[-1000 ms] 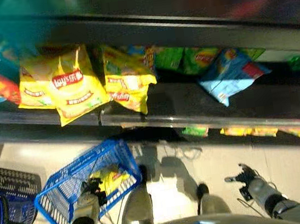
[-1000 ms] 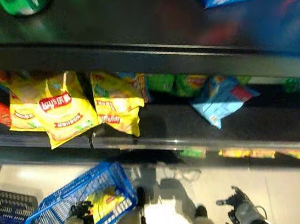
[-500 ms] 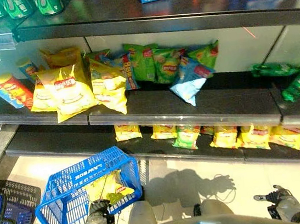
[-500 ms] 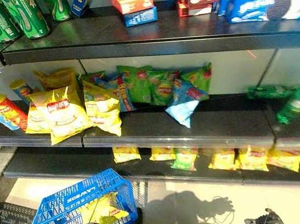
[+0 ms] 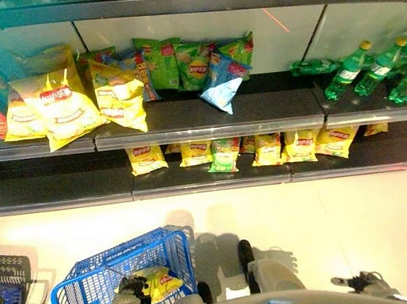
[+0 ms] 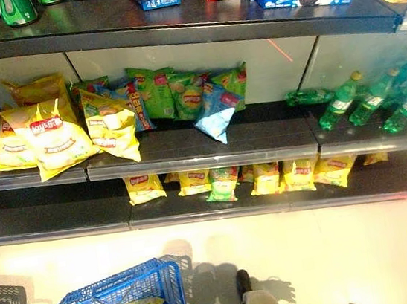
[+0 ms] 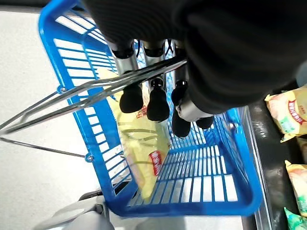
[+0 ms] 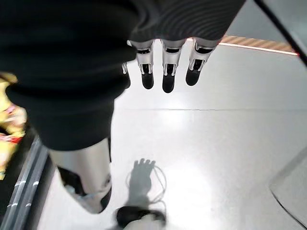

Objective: Pick up the snacks into the basket

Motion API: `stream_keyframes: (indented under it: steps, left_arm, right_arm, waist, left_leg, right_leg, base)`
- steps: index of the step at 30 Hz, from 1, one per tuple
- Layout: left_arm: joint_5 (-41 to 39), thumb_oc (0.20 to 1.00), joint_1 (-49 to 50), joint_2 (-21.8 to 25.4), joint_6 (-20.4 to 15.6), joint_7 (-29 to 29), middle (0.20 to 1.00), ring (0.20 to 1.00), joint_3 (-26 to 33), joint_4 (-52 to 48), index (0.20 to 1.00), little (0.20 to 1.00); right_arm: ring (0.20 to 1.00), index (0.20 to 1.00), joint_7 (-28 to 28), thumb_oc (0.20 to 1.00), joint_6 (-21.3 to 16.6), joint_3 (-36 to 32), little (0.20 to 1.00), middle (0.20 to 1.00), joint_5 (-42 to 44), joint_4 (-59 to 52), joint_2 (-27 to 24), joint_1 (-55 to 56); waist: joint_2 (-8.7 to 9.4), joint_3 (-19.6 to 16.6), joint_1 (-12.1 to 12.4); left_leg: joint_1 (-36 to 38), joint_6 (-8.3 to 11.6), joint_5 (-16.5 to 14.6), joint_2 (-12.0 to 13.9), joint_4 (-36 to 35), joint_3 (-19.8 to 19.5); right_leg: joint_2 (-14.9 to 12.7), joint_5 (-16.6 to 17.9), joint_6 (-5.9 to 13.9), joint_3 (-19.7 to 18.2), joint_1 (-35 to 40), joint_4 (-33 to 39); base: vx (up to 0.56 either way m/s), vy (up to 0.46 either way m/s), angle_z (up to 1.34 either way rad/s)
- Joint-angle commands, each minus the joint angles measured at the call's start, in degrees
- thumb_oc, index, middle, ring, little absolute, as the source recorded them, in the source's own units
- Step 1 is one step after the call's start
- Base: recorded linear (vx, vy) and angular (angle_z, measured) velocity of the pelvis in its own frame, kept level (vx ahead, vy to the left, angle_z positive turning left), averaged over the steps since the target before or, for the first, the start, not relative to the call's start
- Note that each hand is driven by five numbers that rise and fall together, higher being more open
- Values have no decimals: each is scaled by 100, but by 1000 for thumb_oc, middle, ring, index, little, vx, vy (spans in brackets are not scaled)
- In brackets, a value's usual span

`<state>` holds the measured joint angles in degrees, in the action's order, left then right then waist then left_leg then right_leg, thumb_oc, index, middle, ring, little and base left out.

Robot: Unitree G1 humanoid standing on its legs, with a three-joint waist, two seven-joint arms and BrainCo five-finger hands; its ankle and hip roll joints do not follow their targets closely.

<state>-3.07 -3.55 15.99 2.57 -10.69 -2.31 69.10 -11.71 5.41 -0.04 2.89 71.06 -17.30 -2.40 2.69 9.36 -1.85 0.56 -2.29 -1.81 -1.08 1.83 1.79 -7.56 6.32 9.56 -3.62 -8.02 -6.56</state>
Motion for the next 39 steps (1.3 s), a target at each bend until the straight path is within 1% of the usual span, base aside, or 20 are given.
stream_keyframes:
  steps: [1,3,6,9,12,13,14,15,16,17,18,20,21,25,29,31,32,34,38,39]
  left_arm:
    - [356,200,108,123,117,-28,200,200,-50,342,200,200]
    - [275,200,336,157,161,-71,200,200,221,567,200,200]
    - [206,200,395,153,135,-114,200,200,304,618,200,200]
    - [-56,200,290,183,71,-249,200,200,352,504,200,200]
    - [-186,200,230,222,53,-330,200,200,411,397,200,200]
    - [-512,200,136,115,-46,-541,200,200,330,41,200,200]
    - [-513,200,137,113,-44,-543,200,200,331,38,200,200]
    - [-444,200,-96,-108,-34,-628,200,200,32,-251,200,200]
    - [-276,200,-187,-200,-74,-667,200,200,-197,-411,200,200]
    - [-140,200,-147,-267,-89,-692,200,200,-354,-605,200,200]
    - [-139,200,-144,-266,-87,-693,200,200,-355,-608,200,200]
    - [116,200,-92,-300,-105,-630,200,200,-568,-897,200,200]
    - [392,200,-85,-229,-109,-526,200,200,-757,-1066,200,200]
    - [574,200,22,-167,97,-430,200,200,-580,-424,200,200]
    - [641,200,206,-182,184,-326,200,200,-297,264,200,200]
    - [758,200,229,-53,271,-245,200,200,-169,525,200,200]
    - [750,200,296,42,281,-160,200,200,-18,513,200,200]
    - [662,200,232,84,249,-134,200,200,-13,407,200,200]
    - [505,200,243,14,189,-141,200,200,-38,180,200,200]
    - [401,200,247,-34,135,-190,200,200,-46,16,200,200]
  right_arm:
    - [1000,1000,-79,1000,-39,-121,1000,1000,15,-198,-231,-241]
    - [1000,1000,-93,1000,-17,-191,1000,1000,-9,-398,-193,-313]
    - [1000,1000,-117,1000,-4,-272,1000,1000,-36,-443,-229,-366]
    - [1000,1000,-195,1000,-39,-200,1000,1000,-46,-746,-311,-450]
    - [1000,1000,-145,1000,-83,119,1000,1000,-253,-689,-305,-479]
    - [1000,1000,-196,1000,-64,343,1000,1000,-445,-723,-385,-530]
    - [1000,1000,-196,1000,-63,343,1000,1000,-446,-724,-387,-531]
    - [1000,1000,-366,1000,-85,244,1000,1000,-248,-773,-420,-448]
    - [1000,1000,-407,1000,-87,191,1000,1000,-135,-559,-396,-405]
    - [1000,1000,-409,1000,-55,226,1000,1000,-149,-414,-375,-372]
    - [1000,1000,-409,1000,-56,225,1000,1000,-149,-412,-374,-371]
    - [1000,1000,-348,1000,-56,321,1000,1000,-203,-226,-352,-293]
    - [1000,1000,-318,1000,-43,378,1000,1000,-270,-111,-404,-297]
    - [1000,1000,-378,1000,-30,329,1000,1000,-281,-11,-406,-267]
    - [1000,1000,-286,1000,-139,431,1000,1000,-301,-137,-313,-368]
    - [1000,1000,-151,1000,-201,447,1000,1000,-261,-429,-224,-379]
    - [1000,1000,-32,1000,-236,556,1000,1000,-372,-866,-223,-412]
    - [1000,1000,-36,1000,-287,526,1000,1000,-343,-1301,-265,-458]
    - [1000,1000,-110,1000,-407,260,1000,1000,105,-2108,-259,-370]
    - [1000,1000,-115,1000,-448,248,1000,1000,127,-2334,-278,-342]
  waist:
    - [-115,-4,63]
    - [-102,-84,217]
    - [-98,-68,275]
    - [-212,65,218]
    - [-295,76,206]
    - [-364,177,204]
    - [-368,172,190]
    - [-209,276,104]
    - [-97,292,126]
    - [-54,271,191]
    - [-51,267,183]
    - [-55,163,302]
    - [-142,126,342]
    - [-333,57,363]
    - [-252,-18,381]
    - [-191,7,349]
    - [-164,141,317]
    - [-247,311,206]
    - [-291,248,199]
    - [-301,233,266]
  left_leg:
    - [416,319,-117,406,-445,-451]
    - [502,553,-88,757,-535,-400]
    - [528,772,-173,1051,-425,-365]
    - [440,1053,18,1534,-431,-435]
    - [422,1135,423,2064,-384,-504]
    - [116,1021,1256,2348,-69,-542]
    - [100,1026,1263,2352,-70,-560]
    - [-363,720,1241,2123,369,-121]
    - [-514,683,931,1718,593,-121]
    - [-573,618,417,955,767,-338]
    - [-592,611,409,946,789,-347]
    - [-665,317,-159,-329,834,-468]
    - [-643,193,-179,-561,707,-419]
    - [-578,93,253,-717,-150,-188]
    - [-377,-10,260,-684,-226,-312]
    - [-147,-3,296,-495,-425,-169]
    - [4,-20,329,-320,-575,-103]
    - [136,5,416,-147,-651,-205]
    - [252,108,378,-102,-683,-328]
    - [235,182,338,-50,-683,-297]
  right_leg:
    - [-261,-135,-42,-93,64,122]
    - [-869,127,75,-8,118,291]
    - [-1121,158,236,109,161,456]
    - [-1004,-104,383,-224,-122,269]
    - [-585,-826,272,-103,-249,-478]
    - [-385,-1046,95,236,-493,-1115]
    - [-385,-1053,91,249,-502,-1128]
    - [-292,-1023,-94,428,-226,-763]
    - [-212,-940,-162,517,-7,-465]
    - [-147,-842,-218,589,125,-162]
    - [-155,-832,-212,598,130,-147]
    - [125,-617,-277,596,402,348]
    - [266,-598,-269,617,439,445]
    - [700,-560,-335,699,719,769]
    - [762,-660,-319,730,852,680]
    - [846,-765,-275,715,631,-111]
    - [743,-564,45,996,115,-1307]
    - [806,-551,180,831,-322,-2201]
    - [514,-829,-88,910,-252,-1429]
    - [138,-692,-129,1177,-78,-620]
  base:
    - [-17,-326,-6]
    - [17,-411,-15]
    - [55,-521,-42]
    - [-13,-682,-8]
    - [17,-612,-6]
    - [22,-477,17]
    - [1,-924,4]
    - [-10,-707,26]
    - [23,-876,62]
    - [42,-419,73]
    - [75,-294,58]
    - [162,-421,15]
    - [154,-344,-16]
    - [162,-192,-4]
    - [153,-29,-13]
    - [102,-47,-27]
    - [33,-35,-48]
    - [69,-33,-54]
    - [160,-81,7]
    - [168,-184,5]
